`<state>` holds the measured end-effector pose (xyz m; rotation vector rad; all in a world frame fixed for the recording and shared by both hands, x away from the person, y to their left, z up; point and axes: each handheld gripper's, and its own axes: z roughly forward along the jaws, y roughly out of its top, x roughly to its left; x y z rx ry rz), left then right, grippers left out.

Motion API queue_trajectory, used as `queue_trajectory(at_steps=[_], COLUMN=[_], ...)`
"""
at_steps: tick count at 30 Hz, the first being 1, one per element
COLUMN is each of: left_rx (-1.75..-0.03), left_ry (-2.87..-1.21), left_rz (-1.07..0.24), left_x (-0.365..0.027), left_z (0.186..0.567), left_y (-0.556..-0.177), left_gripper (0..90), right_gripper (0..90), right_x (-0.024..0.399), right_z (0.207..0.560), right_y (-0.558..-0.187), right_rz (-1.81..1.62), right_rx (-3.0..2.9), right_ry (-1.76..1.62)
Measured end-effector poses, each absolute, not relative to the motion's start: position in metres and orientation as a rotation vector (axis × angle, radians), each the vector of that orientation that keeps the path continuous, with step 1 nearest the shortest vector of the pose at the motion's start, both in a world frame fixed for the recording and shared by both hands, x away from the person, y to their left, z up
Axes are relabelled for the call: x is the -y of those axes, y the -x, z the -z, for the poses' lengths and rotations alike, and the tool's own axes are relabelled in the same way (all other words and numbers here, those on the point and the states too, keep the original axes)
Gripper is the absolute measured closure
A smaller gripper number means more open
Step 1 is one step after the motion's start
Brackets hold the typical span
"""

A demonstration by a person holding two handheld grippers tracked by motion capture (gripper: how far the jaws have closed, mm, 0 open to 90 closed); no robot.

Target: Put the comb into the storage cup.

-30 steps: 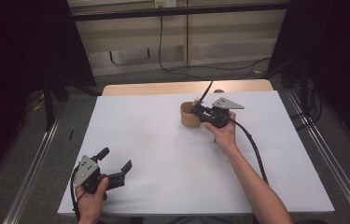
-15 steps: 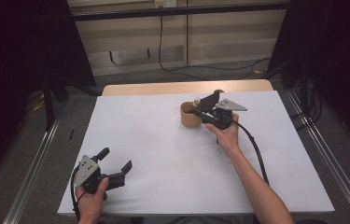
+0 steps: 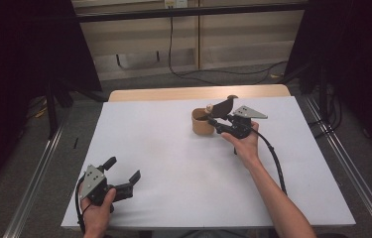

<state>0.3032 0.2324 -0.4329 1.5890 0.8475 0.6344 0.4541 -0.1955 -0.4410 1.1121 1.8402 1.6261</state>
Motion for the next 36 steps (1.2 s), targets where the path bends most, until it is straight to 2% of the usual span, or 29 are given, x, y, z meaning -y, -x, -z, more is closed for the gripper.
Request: queue_trajectory(at_steps=[18, 36], left_rx=[-0.866, -0.860], left_ry=[-1.573, -1.566], left_rz=[-0.635, -0.632], left_x=[-0.234, -0.234], left_z=[0.433, 0.432], left_y=[-0.305, -0.303], left_gripper=[3.1, 3.1], right_gripper=[1.6, 0.0], right_x=[0.201, 0.210], right_z=[0.432, 0.425], right_y=[-0.443, -0.426], right_rz=[-1.545, -1.452], right_rx=[-1.803, -1.782], right_ry=[-1.153, -1.174])
